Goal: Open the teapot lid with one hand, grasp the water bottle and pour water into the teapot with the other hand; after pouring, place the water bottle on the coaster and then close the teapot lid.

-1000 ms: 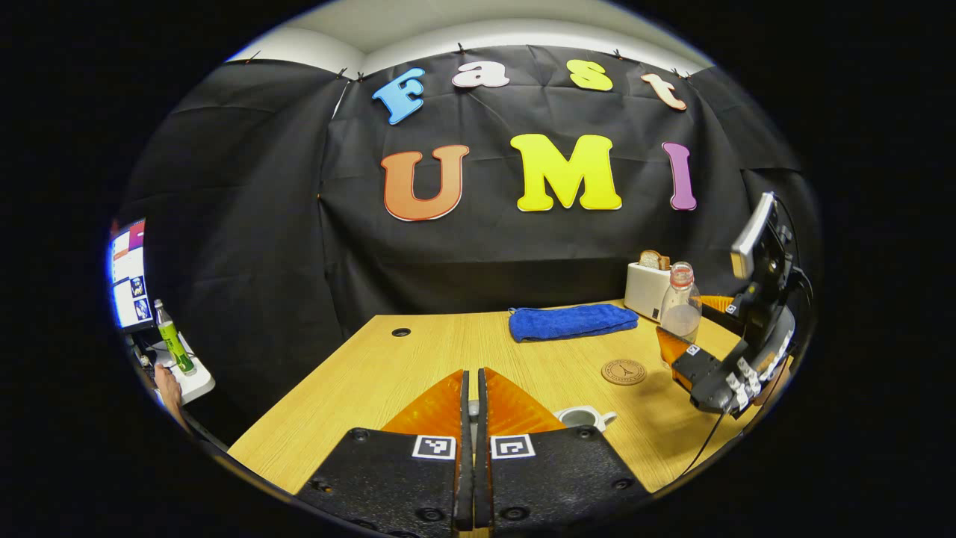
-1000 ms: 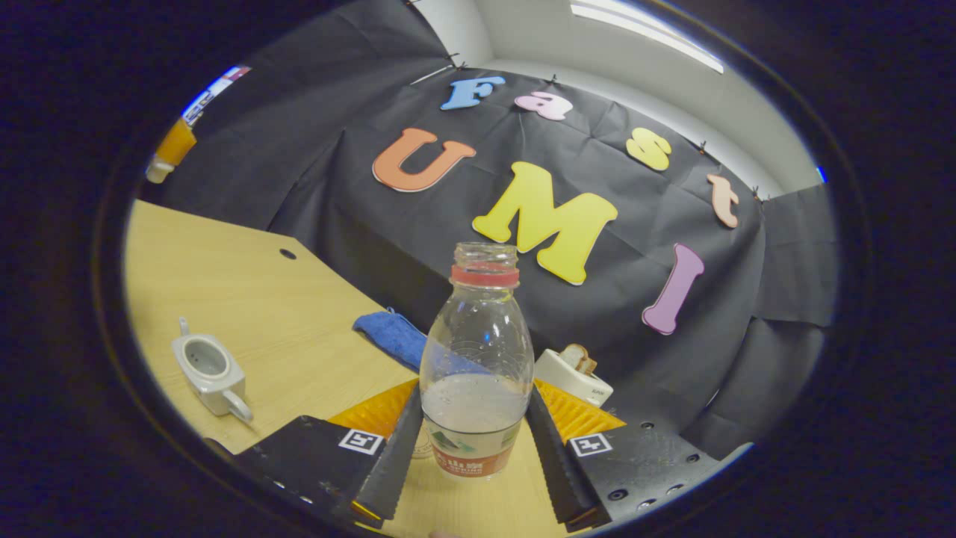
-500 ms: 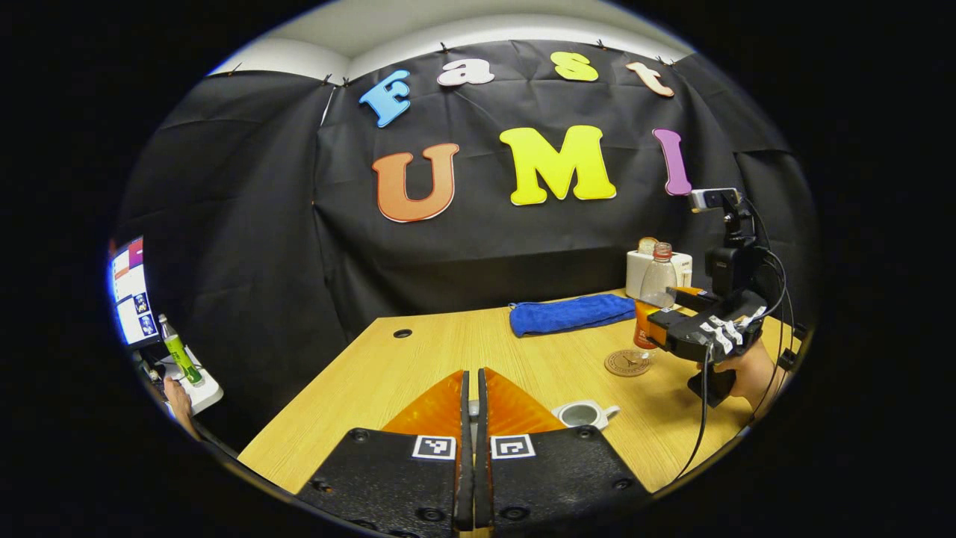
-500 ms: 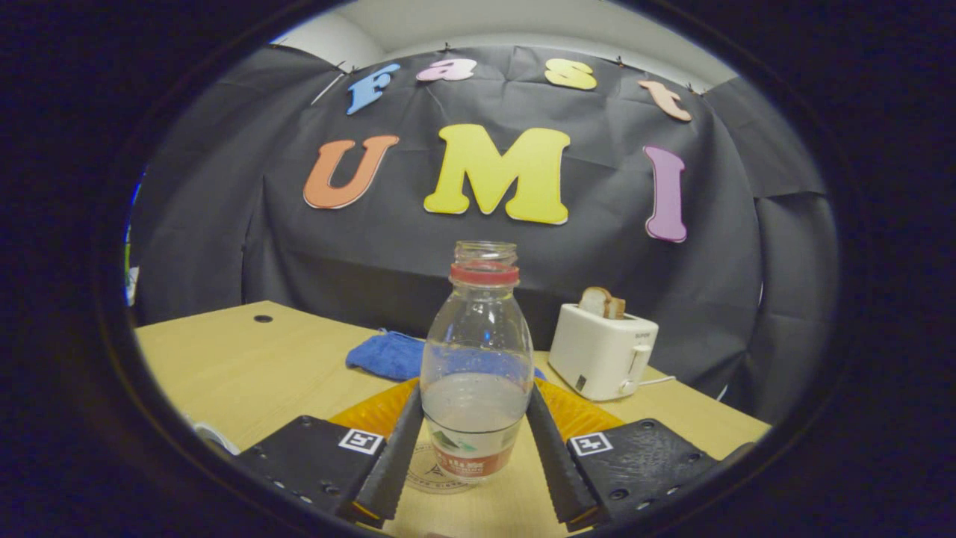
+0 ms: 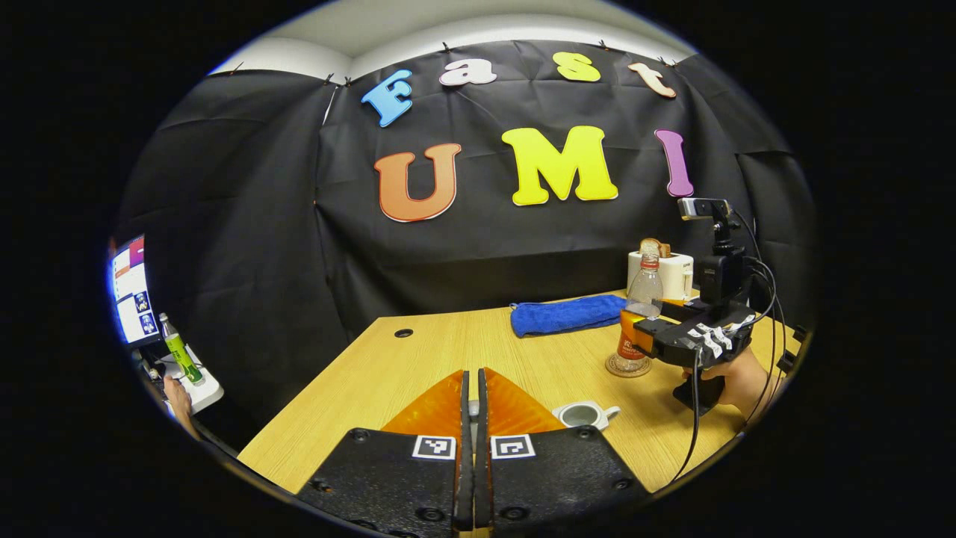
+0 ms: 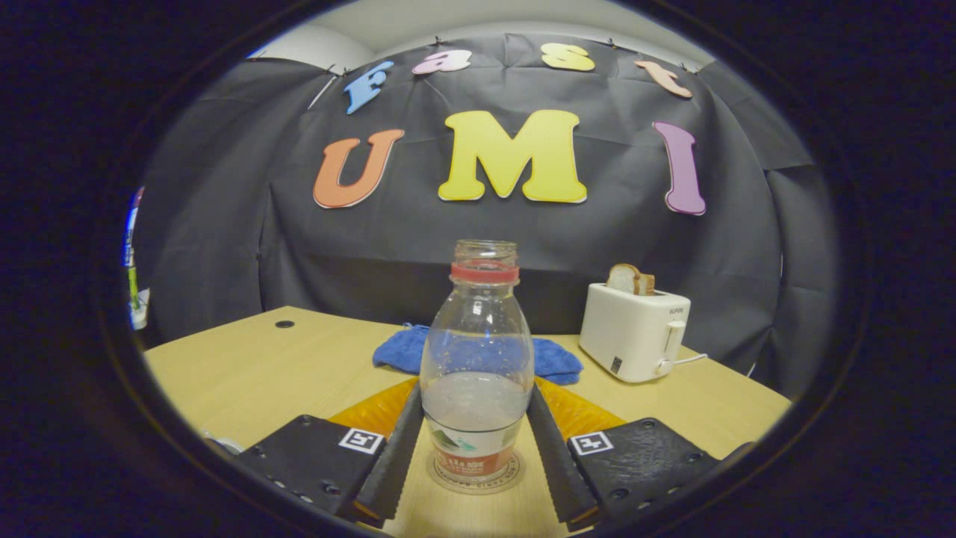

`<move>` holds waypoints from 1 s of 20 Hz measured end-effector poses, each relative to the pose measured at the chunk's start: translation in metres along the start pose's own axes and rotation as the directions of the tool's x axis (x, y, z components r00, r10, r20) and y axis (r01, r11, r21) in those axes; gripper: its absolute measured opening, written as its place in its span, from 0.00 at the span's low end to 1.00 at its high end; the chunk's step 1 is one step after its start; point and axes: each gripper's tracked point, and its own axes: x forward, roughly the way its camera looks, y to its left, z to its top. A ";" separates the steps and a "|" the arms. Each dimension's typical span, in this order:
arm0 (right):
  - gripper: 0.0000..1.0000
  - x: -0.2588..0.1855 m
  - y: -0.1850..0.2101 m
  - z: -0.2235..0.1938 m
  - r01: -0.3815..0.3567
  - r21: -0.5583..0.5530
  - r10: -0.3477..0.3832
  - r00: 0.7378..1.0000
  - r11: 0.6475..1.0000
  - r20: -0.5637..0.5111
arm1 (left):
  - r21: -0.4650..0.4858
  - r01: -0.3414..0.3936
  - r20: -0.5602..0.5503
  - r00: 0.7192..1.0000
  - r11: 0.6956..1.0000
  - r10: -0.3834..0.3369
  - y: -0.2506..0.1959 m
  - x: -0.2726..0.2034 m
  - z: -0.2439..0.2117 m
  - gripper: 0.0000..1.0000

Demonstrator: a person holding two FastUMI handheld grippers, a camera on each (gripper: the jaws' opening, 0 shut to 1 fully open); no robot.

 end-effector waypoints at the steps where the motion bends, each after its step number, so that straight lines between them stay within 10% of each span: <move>1: 0.75 0.000 -0.001 0.000 0.003 0.000 -0.003 1.000 1.000 -0.001 | 0.000 0.003 0.000 1.000 1.000 -0.003 -0.001 0.000 0.000 0.03; 20: 0.95 -0.044 -0.021 0.023 0.004 -0.015 -0.003 0.999 1.000 0.050 | -0.007 0.037 -0.001 0.999 0.999 -0.037 -0.018 0.004 -0.002 0.03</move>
